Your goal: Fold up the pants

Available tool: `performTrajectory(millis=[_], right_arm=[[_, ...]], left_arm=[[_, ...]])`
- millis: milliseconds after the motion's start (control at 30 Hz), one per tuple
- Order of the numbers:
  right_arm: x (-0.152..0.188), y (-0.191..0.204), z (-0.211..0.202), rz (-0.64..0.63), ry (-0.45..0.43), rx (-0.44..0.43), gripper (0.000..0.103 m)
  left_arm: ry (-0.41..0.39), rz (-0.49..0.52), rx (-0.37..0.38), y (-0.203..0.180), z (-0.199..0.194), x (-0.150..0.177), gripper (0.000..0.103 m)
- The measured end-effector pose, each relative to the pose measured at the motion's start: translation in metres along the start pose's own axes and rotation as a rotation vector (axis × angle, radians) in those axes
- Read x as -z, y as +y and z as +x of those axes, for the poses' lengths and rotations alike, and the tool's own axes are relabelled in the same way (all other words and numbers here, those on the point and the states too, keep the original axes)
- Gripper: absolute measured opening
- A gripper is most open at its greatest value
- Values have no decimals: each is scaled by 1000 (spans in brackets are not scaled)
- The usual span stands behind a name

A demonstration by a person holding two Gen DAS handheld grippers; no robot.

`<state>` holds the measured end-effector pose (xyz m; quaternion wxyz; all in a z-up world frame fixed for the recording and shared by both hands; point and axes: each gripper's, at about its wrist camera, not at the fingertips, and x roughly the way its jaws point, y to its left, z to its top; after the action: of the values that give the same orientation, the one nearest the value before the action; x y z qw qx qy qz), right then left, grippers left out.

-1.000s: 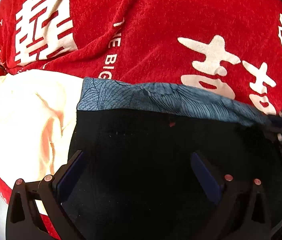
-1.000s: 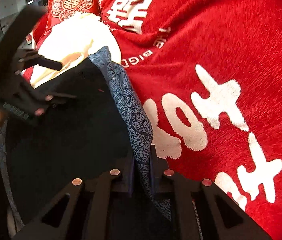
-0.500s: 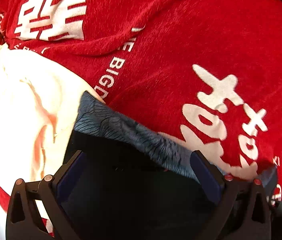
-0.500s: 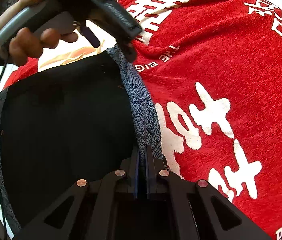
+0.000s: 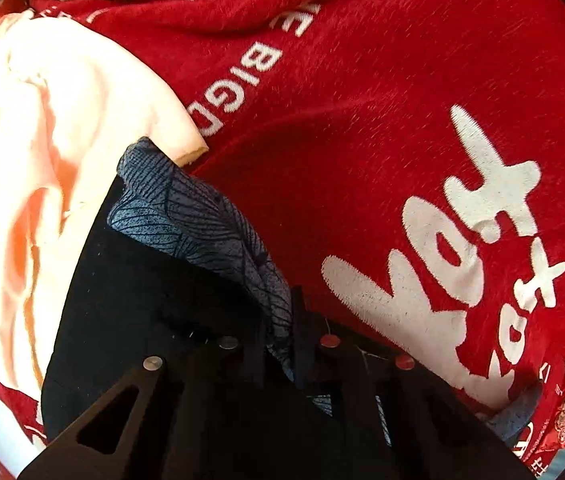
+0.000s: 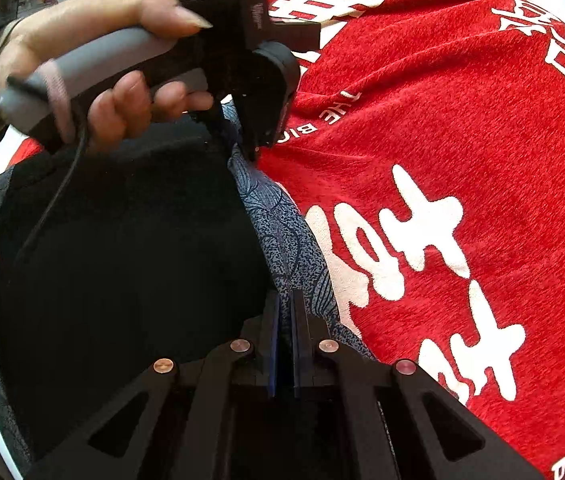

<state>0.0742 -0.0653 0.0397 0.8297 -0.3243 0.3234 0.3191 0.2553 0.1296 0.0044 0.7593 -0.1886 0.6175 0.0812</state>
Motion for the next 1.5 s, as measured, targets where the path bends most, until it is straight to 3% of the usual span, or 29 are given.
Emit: performTrajectory(millis=[233, 267, 300, 333, 400, 533, 567, 600, 633, 667, 733, 867, 1033, 1167, 1267, 1500], right_arm=[[5, -24, -12, 76, -11, -55, 7], [7, -30, -12, 82, -6, -72, 24], [10, -39, -8, 96, 24, -103, 78], [12, -46, -4, 106, 47, -125, 102], [18, -61, 0, 112, 35, -188, 102], [15, -89, 30, 183, 97, -256, 102], [14, -93, 38, 201, 121, -282, 90], [14, -96, 49, 217, 155, -340, 28], [14, -96, 57, 232, 200, -404, 9], [13, -94, 62, 237, 235, -413, 11], [9, -84, 49, 173, 214, -394, 11], [7, -74, 2, 172, 134, -328, 10], [0, -35, -67, 109, 41, -195, 10], [4, 17, -113, 41, -4, -88, 10], [16, 62, -122, -45, -2, 11, 10], [62, 129, -89, 2, 90, 11, 11]], left_arm=[[-62, 0, 13, 4, -23, 17, 8], [-65, 0, 14, 5, -25, 18, 8], [-67, 1, 16, 6, -27, 18, 8], [-70, 2, 15, 5, -30, 19, 8], [-74, 8, 11, 2, -33, 13, 8], [-82, 20, -3, -1, -35, 14, 8], [-83, 21, -4, -2, -36, 14, 8], [-82, 22, 0, -1, -38, 15, 9], [-82, 22, 8, -1, -42, 17, 9], [-88, 25, 8, 0, -46, 18, 9], [-108, 36, 22, 1, -60, 23, 9], [-169, 79, 51, 2, -97, 43, 8], [-268, 112, 93, 21, -156, 92, 8], [-289, 90, 141, 55, -179, 139, 8], [-258, 40, 153, 86, -172, 171, 9], [-33, -112, 156, 139, -104, 220, 9]])
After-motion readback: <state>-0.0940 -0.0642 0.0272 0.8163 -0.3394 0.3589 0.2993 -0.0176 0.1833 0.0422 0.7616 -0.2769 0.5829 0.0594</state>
